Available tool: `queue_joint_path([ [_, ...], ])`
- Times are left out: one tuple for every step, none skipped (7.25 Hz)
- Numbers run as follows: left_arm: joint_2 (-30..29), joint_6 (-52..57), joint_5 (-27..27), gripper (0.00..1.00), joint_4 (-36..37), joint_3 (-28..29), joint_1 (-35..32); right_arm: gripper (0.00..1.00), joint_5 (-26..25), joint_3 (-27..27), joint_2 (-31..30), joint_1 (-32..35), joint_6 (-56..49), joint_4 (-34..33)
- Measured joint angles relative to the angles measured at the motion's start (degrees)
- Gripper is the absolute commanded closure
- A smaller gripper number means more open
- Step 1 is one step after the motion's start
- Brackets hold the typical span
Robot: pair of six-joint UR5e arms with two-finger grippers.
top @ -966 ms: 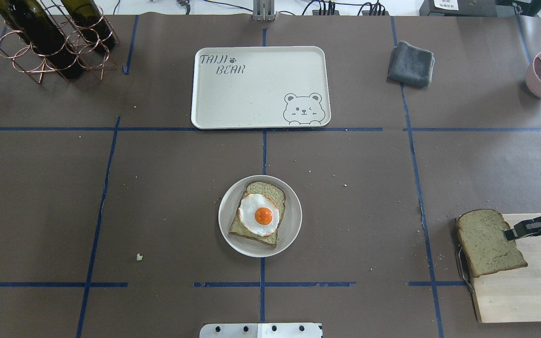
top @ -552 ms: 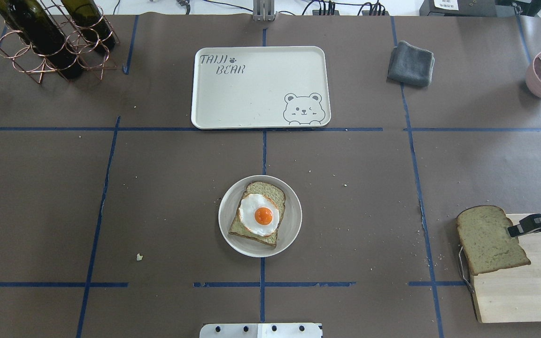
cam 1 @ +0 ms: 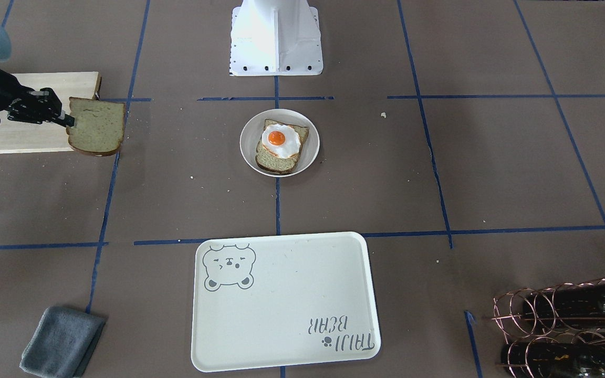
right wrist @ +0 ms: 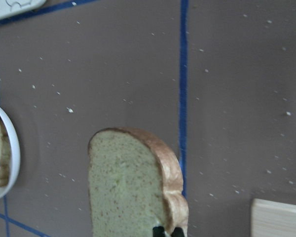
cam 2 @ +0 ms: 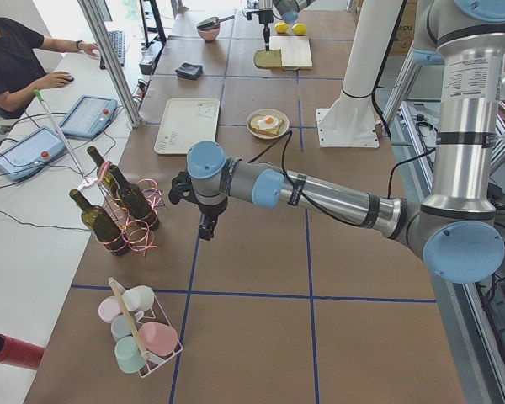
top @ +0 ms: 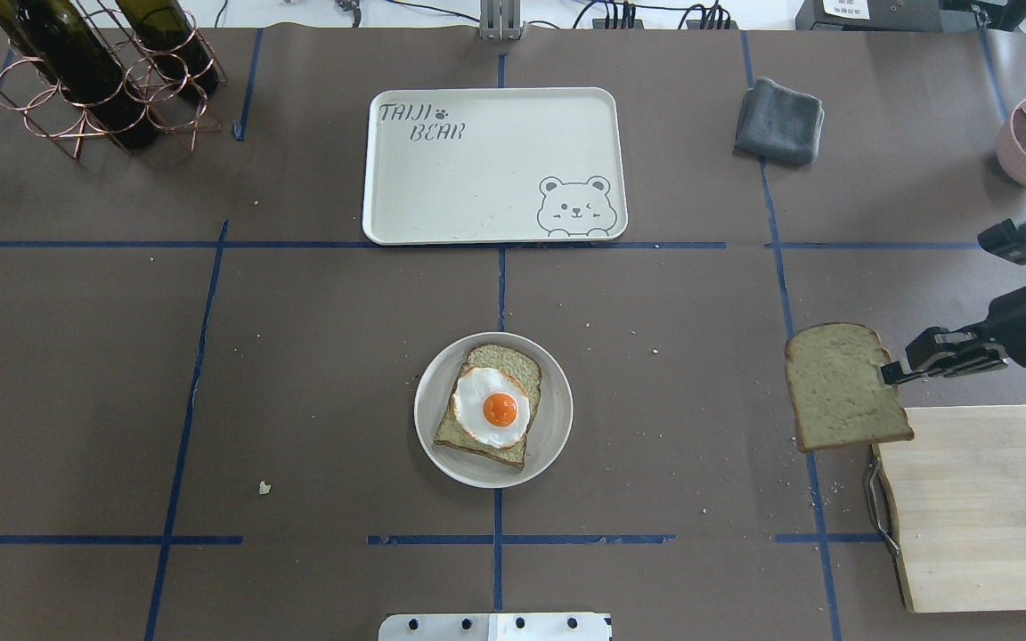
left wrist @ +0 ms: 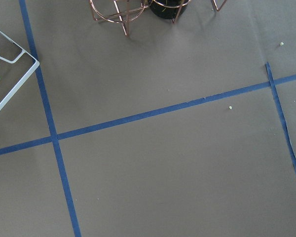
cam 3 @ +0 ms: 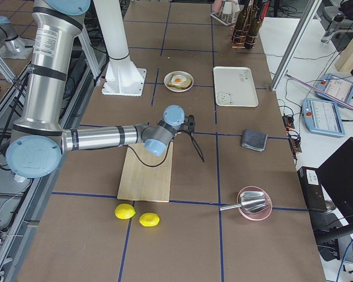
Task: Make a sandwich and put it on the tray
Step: 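Lift the bread slice with the right gripper and carry it over the plate, then lower the bread slice onto the egg toast and open the right gripper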
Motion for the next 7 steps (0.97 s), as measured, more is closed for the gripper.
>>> queue_joint_path([
  [0.0,0.0,0.0,0.0,0.0,-0.09,0.0,1.0,-0.9,-0.34,5.83,-2.05,7.83,-0.14],
  [0.0,0.0,-0.03,0.0,0.0,-0.19,0.0,1.0,-3.05,-0.7,10.2,-4.87,13.39,-0.31],
  [0.0,0.0,-0.05,0.0,0.0,-0.3,0.0,1.0,-6.63,-1.01,13.7,-8.22,18.54,-0.46],
  [0.0,0.0,-0.05,0.0,0.0,-0.39,0.0,1.0,-11.2,-1.39,17.03,-11.73,23.7,-0.6],
  [-0.02,0.0,-0.06,0.0,0.0,-0.47,0.0,1.0,-16.4,-1.91,20.01,-15.29,28.23,-0.66],
  [-0.05,0.0,-0.06,0.0,0.0,-0.59,0.0,1.0,-22.06,-2.58,22.47,-18.9,31.71,-0.56],
  [-0.05,0.0,-0.06,0.0,0.0,-0.69,0.0,1.0,-27.23,-3.51,24.09,-22.33,34.2,-0.35],
])
